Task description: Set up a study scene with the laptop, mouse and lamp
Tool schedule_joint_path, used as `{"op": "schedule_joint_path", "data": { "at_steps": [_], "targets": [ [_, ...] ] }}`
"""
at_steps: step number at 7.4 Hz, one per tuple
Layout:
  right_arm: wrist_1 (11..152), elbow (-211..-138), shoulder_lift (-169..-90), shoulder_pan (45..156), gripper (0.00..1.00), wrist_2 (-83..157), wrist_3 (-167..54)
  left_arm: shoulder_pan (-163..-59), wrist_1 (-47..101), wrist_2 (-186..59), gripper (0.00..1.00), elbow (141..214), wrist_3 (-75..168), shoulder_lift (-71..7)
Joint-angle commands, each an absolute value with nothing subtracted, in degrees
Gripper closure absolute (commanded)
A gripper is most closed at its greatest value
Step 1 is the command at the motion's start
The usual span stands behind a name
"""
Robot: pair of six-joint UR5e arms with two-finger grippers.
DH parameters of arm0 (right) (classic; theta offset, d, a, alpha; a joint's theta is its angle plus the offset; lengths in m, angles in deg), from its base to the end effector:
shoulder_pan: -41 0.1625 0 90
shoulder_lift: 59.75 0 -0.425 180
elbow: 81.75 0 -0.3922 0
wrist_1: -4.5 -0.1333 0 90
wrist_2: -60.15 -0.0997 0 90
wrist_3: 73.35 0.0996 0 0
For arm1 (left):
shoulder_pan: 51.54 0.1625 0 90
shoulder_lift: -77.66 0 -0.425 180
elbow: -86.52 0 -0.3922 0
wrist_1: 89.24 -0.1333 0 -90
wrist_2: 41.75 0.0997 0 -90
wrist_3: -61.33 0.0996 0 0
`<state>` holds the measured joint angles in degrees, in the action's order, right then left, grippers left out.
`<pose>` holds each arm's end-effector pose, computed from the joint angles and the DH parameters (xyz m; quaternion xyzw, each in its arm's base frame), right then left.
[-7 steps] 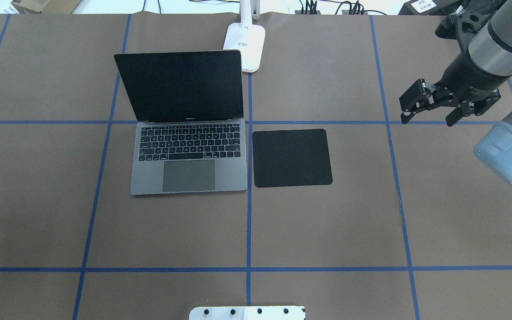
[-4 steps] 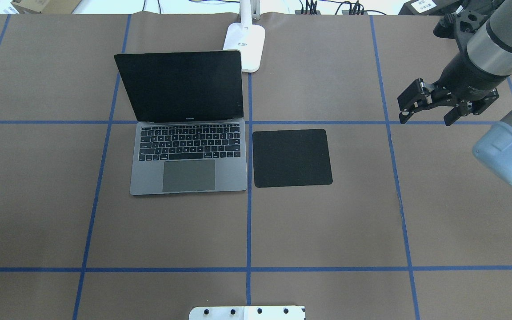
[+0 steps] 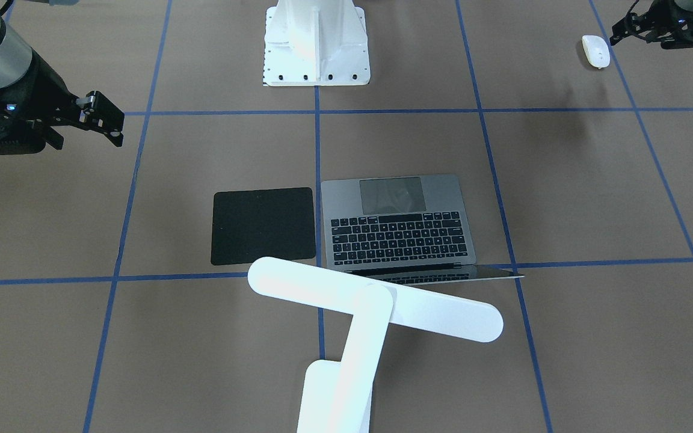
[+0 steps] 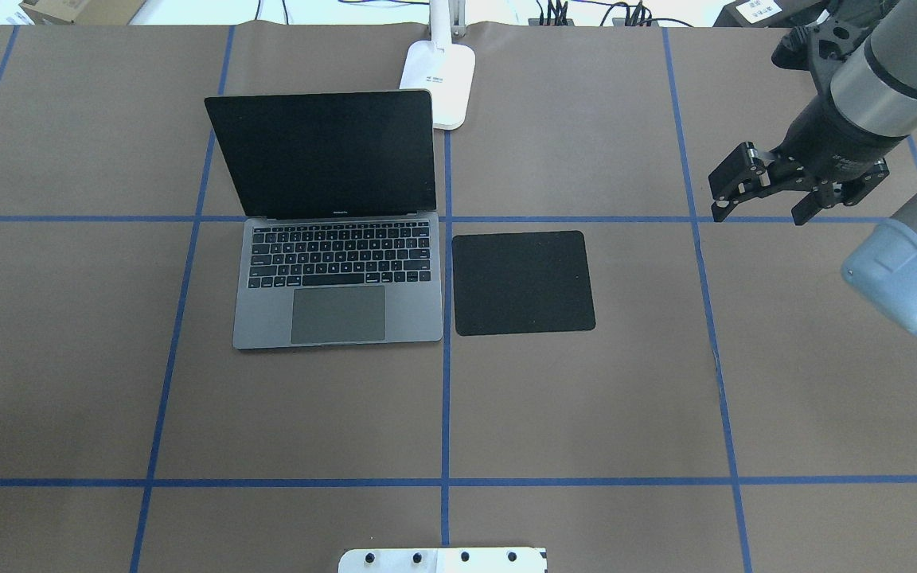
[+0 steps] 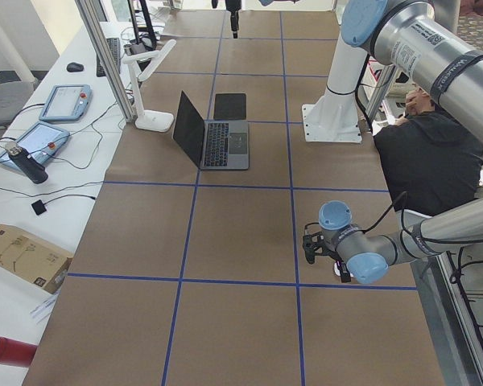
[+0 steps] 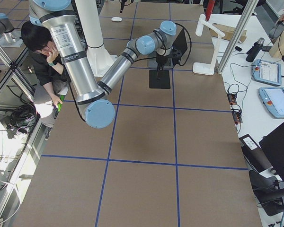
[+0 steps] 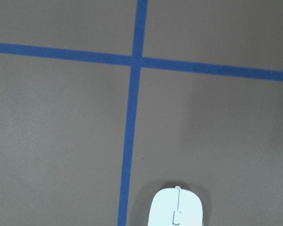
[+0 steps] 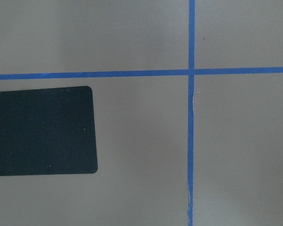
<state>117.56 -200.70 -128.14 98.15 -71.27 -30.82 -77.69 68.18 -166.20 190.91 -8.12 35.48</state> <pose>-0.2301 -0.4806 0.2749 -0.0341 -0.4078 -0.0071 0.9124 0.0926 -0.1312 0.6763 -0.1493 0.3686 0.0418 0.9166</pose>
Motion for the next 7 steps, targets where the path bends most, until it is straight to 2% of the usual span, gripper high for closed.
{"op": "schedule_joint_path", "data": {
  "at_steps": [1,3,7],
  "targets": [
    [117.5,-200.5,-128.0,97.7,0.00,-71.3,-30.8,-70.8,68.1,-165.7,0.00,190.4,-11.1,33.2],
    [117.5,-200.4,-128.0,97.7,0.00,-71.3,-30.9,-63.6,68.2,-161.2,0.00,187.9,-14.2,29.7],
    [117.4,-200.3,-128.0,97.7,0.00,-70.6,-30.9,-60.6,68.6,-160.2,0.00,185.8,-14.1,29.6]
  ]
}}
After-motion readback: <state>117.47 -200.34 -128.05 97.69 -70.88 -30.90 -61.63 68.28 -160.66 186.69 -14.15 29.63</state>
